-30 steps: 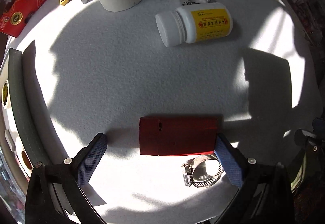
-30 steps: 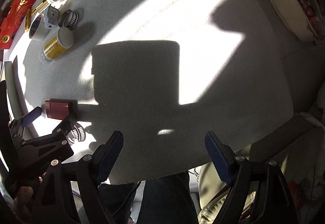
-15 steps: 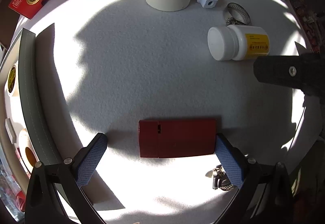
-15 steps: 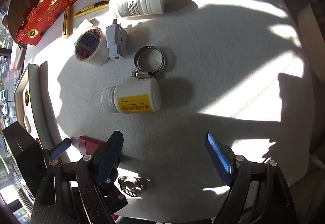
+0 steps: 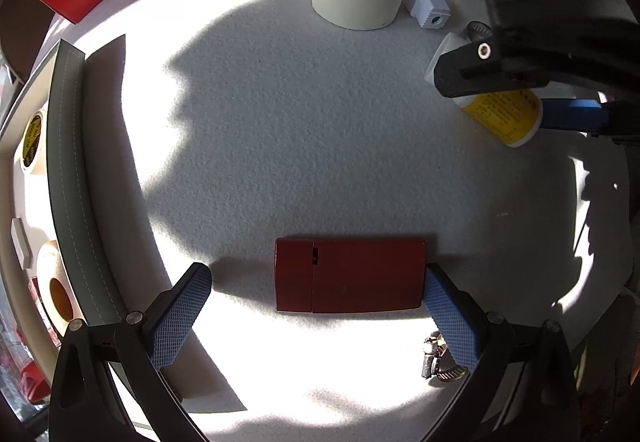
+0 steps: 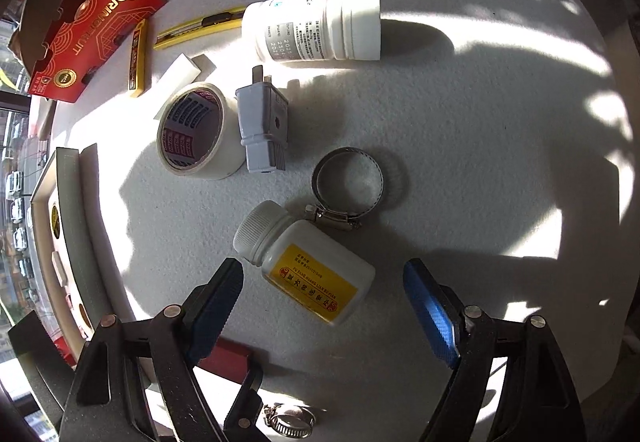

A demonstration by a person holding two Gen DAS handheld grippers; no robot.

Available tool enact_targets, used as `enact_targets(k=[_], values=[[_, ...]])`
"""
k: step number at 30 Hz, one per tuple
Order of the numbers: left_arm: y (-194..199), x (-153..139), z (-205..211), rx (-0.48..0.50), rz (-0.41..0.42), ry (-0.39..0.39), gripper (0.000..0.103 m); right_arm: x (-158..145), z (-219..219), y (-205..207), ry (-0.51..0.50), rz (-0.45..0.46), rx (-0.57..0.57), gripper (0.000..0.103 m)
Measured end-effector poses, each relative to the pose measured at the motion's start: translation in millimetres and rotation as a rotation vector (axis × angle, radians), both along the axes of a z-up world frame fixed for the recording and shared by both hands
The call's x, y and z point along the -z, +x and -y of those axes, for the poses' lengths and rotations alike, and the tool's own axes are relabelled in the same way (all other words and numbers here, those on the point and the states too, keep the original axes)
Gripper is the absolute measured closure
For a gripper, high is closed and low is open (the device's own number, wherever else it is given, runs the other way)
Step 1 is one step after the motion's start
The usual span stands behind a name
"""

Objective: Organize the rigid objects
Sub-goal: 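Close left tool on the red block while right tool grips the yellow-labelled white bottle, then carry the red block and white bottle with both tools over the tray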

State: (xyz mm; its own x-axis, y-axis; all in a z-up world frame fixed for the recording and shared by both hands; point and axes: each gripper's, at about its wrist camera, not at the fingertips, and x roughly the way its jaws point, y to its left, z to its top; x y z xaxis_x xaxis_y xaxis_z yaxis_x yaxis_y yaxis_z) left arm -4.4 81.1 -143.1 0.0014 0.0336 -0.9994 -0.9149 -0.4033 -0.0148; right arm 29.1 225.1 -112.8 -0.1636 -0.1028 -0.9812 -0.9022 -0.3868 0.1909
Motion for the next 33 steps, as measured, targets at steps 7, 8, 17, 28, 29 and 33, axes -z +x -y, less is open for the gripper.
enact_targets(k=[7,8,17,28,29,33], values=[[-0.1,-0.5,0.2,-0.006,0.005,-0.003,0.0,19.5,0.4,-17.0,-0.066,0.003,0.046,0.02],[-0.2,-0.1,0.5,-0.007,0.005,-0.001,0.0,23.4,3.1,-18.8,-0.064,0.015,0.033,0.02],[10.2,-2.1,-5.4,0.054,0.009,0.005,0.01,14.7,0.0,-29.5,-0.034,0.066,-0.03,0.07],[-3.4,-12.7,11.3,0.054,0.081,0.025,0.03,17.5,1.1,16.0,-0.085,0.022,0.029,0.07],[-5.8,-14.9,13.7,0.05,0.083,0.028,0.03,16.1,2.7,21.7,-0.088,0.017,0.034,0.07],[-9.7,-27.4,21.4,0.043,0.097,0.049,0.03,7.4,5.7,37.3,-0.103,-0.006,0.057,0.07]])
